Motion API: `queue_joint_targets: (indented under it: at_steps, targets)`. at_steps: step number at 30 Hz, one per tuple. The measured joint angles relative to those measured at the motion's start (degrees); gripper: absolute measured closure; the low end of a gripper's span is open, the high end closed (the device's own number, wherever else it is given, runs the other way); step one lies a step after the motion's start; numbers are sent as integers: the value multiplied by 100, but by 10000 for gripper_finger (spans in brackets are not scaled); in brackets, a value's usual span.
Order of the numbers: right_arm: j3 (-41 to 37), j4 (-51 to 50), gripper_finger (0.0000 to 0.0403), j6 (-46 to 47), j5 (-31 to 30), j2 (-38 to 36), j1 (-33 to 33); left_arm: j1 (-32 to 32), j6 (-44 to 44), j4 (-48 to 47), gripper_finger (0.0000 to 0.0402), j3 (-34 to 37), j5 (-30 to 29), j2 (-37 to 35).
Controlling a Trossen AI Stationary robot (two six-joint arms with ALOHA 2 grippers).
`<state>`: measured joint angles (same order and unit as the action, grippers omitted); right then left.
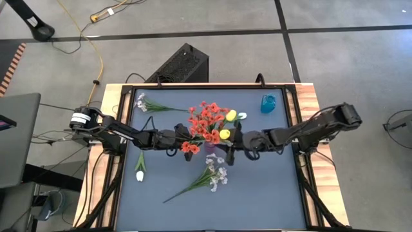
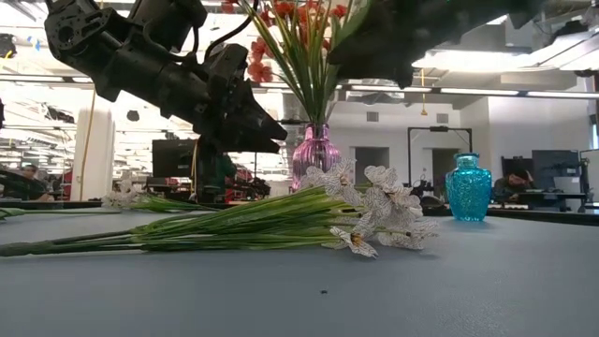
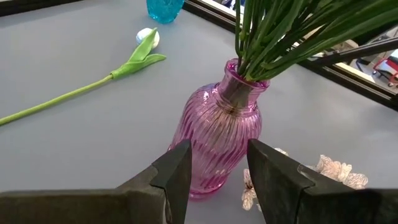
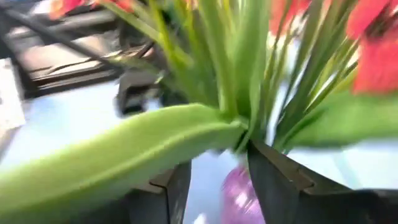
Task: Sort flowers into vase by color
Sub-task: Put the yellow flower into the pink vase, then put the white flower into the blue vase
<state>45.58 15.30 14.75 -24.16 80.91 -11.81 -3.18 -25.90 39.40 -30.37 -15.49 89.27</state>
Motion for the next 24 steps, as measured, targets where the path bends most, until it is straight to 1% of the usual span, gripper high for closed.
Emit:
queue_joint_targets:
  at_steps: [2, 5, 7, 11, 14, 19, 21, 24]
  targets:
    - [0, -512, 210, 342, 559, -199, 91, 0, 1, 0, 258, 0, -3, -1]
    - [0, -1283, 197, 613, 1227, -442, 183, 0, 15, 0, 258, 0, 4, -1]
    - [0, -1813, 192, 653, 1563, -585, 178, 0, 59, -3, 258, 0, 104, 0]
    - [0, -2751, 189, 978, 2054, -891, 115, -25, 189, -156, 258, 0, 510, -2]
    - [0, -3393, 192, 1224, 2248, -1137, 27, -101, 193, -328, 258, 0, 584, -2]
    - [0, -4062, 197, 1610, 2279, -1476, -194, -270, 193, -491, 258, 0, 594, -2]
    - [0, -4086, 197, 1673, 2277, -1528, -337, -386, 267, -600, 258, 0, 802, -44]
    - [0, -3994, 198, 1673, 2277, -1497, -554, -630, 476, -793, 258, -2, 1289, -94]
